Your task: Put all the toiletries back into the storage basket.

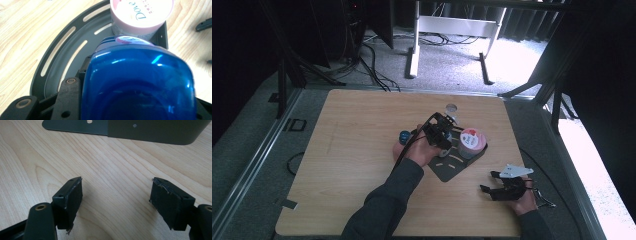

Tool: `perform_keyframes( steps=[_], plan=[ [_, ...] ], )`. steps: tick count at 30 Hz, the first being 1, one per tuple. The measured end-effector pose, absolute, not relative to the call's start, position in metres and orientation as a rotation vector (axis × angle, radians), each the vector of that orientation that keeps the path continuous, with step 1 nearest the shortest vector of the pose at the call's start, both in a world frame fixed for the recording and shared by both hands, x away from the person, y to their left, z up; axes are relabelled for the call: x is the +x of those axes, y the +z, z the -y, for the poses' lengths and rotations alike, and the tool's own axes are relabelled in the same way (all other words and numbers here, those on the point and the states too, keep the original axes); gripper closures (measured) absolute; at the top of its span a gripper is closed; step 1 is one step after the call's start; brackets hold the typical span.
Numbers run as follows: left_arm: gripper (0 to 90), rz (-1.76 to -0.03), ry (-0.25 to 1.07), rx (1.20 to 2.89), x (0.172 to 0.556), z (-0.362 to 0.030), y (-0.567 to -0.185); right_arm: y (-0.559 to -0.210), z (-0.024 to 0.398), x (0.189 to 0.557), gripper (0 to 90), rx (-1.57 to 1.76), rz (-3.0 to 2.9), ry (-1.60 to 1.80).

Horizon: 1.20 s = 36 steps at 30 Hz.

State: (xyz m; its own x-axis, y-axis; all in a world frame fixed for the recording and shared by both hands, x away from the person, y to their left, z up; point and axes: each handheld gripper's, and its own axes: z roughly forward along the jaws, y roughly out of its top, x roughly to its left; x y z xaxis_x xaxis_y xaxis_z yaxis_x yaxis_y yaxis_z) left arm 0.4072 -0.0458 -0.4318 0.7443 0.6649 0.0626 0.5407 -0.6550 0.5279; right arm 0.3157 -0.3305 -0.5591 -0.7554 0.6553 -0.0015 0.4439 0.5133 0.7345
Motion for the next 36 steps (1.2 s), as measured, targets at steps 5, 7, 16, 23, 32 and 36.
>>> perform_keyframes(
  steps=[5,7,16,23,32,36],
  plan=[
    [55.2,-0.915,0.365,2.431,0.41,0.048,-0.435,-0.559,0.331,0.316,25.5,0.924,-2.479,1.084],
    [55.2,-0.916,0.372,2.42,0.411,0.049,-0.436,-0.559,0.331,0.316,25.6,0.922,-2.479,1.083],
    [55.2,-0.93,0.391,2.389,0.417,0.052,-0.442,-0.559,0.331,0.316,25.4,0.921,-2.481,1.082],
    [55.3,-0.947,0.419,2.358,0.42,0.055,-0.444,-0.559,0.331,0.316,25.4,0.92,-2.482,1.083],
    [55.3,-0.966,0.438,2.326,0.427,0.061,-0.449,-0.559,0.331,0.316,25.4,0.92,-2.482,1.084],
    [55.3,-0.968,0.447,2.316,0.429,0.064,-0.452,-0.559,0.331,0.316,25.4,0.92,-2.482,1.084]
  ],
)
